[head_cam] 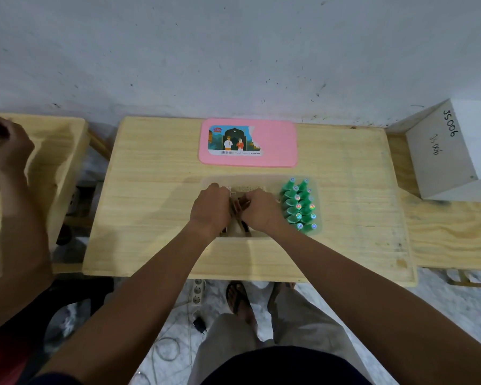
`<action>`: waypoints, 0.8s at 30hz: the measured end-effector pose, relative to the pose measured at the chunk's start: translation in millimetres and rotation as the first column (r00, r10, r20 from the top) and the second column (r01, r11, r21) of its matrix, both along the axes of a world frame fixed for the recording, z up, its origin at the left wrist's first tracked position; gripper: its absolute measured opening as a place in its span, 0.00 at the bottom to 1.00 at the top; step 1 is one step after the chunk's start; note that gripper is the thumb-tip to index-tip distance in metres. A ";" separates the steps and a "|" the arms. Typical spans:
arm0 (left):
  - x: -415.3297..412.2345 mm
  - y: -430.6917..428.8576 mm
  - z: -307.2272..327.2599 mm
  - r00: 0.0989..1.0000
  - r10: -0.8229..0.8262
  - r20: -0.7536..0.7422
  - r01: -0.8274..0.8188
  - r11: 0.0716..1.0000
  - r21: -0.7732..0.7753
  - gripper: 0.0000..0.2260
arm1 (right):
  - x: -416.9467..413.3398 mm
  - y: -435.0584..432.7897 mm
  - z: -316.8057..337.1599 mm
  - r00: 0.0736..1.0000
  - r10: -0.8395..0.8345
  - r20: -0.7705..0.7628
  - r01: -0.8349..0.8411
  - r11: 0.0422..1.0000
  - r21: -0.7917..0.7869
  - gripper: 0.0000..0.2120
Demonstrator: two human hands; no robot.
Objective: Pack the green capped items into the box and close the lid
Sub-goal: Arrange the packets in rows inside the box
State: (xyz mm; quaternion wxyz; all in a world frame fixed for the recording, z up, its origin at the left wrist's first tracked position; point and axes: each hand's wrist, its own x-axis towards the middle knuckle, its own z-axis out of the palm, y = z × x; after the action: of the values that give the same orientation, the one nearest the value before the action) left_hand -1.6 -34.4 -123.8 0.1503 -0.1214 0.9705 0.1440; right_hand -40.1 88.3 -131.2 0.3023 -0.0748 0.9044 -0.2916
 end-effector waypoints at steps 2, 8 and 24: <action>-0.9 -0.4 -1.7 0.998 -0.037 0.042 0.039 0.998 -0.049 0.08 | -1.0 -2.8 0.9 0.999 0.035 -0.022 -0.035 0.999 0.035 0.09; -3.8 4.4 0.0 0.990 -0.059 0.127 0.072 0.992 -0.100 0.15 | 0.9 -13.8 -4.7 0.995 0.050 -0.087 -0.037 0.989 0.144 0.10; -6.0 -1.2 3.7 0.994 0.009 0.106 -0.007 1.000 -0.019 0.13 | -16.8 -12.8 3.2 0.935 -0.266 0.233 0.276 0.961 -0.012 0.05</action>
State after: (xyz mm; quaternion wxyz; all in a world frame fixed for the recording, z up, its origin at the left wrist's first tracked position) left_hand -7.6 -35.6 -120.1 0.2001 -0.1340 0.9620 0.1288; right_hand -56.9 75.6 -128.0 0.3600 0.0778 0.8585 -0.3570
